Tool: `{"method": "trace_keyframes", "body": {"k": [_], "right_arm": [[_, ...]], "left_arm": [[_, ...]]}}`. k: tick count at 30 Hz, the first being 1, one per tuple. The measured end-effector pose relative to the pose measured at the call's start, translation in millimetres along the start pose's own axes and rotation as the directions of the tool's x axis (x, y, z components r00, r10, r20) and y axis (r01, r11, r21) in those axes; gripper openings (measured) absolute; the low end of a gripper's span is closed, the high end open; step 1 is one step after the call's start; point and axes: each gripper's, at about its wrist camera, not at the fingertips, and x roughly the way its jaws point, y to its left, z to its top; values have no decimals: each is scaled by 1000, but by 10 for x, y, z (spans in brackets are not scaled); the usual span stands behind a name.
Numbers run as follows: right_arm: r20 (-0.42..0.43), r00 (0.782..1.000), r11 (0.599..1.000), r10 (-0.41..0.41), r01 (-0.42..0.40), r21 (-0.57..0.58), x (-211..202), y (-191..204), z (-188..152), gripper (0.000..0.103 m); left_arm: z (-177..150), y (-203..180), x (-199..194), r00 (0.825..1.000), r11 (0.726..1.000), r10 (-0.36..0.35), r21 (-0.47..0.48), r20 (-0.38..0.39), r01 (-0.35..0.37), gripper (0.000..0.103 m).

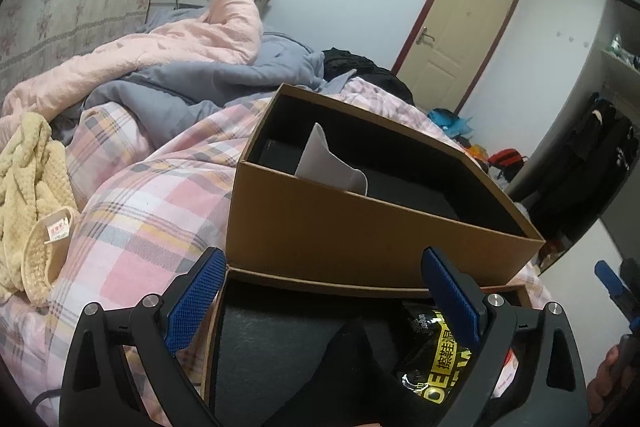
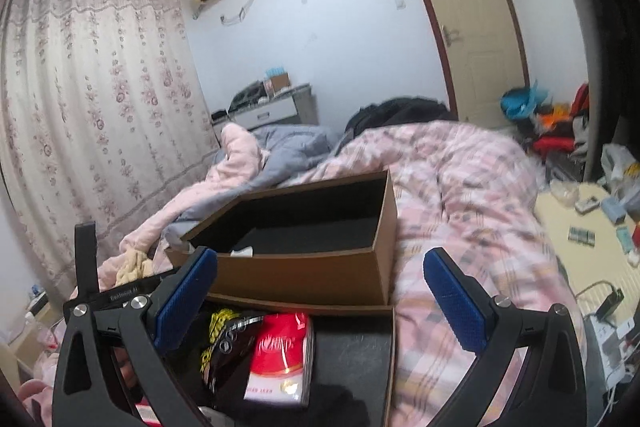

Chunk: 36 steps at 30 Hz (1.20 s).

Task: Organize soft objects
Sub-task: 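Withdraw the left gripper and bring the right gripper over the filled box, then close the right gripper on the red-and-white tissue pack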

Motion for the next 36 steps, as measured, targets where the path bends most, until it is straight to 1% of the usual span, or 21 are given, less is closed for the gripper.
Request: {"method": "trace_keyframes", "body": {"k": [3,5,6,9,11,14,15,18,20,21,22,23,28,34,36], "right_arm": [[-91,996,999,-15,12,-43,129,67,-86,102],[-134,991,997,-21,11,-75,190,100,-123,102],[-151,988,996,-27,13,-92,217,129,-137,102],[-168,985,992,-32,10,-129,226,203,-163,102],[-185,982,990,-23,-4,-144,241,246,-164,102],[-236,972,984,9,-51,-170,240,284,-215,102],[-259,966,981,19,-68,-182,245,290,-245,102],[-312,950,973,18,-88,-213,319,359,-318,101],[-346,938,971,23,-103,-215,370,366,-356,91],[-365,931,973,26,-108,-206,396,350,-373,82],[-382,924,974,30,-113,-196,417,328,-385,75],[-400,916,975,33,-118,-191,438,302,-405,73],[-439,897,971,53,-149,-186,436,299,-441,72],[-492,870,964,20,-147,-221,512,318,-580,72],[-500,866,963,12,-145,-227,523,319,-611,72]], "left_arm": [[-13,-39,17,1000,1000,14,26,-3,-14,97],[-17,-48,13,1000,999,16,33,0,-16,97],[-15,-45,10,1000,999,16,32,1,-16,97],[-14,-39,12,1000,1000,19,24,0,-19,97],[-10,-26,18,1000,1000,19,17,-2,-19,97],[-5,-26,23,1000,1000,20,15,-2,-20,97],[-5,-20,21,1000,1000,20,16,-3,-20,97],[-9,-15,34,1000,999,28,20,-8,-28,97],[-10,-8,40,999,999,32,18,-12,-31,97],[-11,-5,44,999,999,32,17,-13,-32,97],[-10,1,45,999,999,31,14,-14,-30,97],[-10,1,47,999,999,30,12,-15,-30,97],[-6,8,62,999,999,32,11,-16,-32,97],[-7,8,63,999,999,32,10,-17,-32,97],[-3,15,71,999,999,32,10,-20,-32,97]]}}
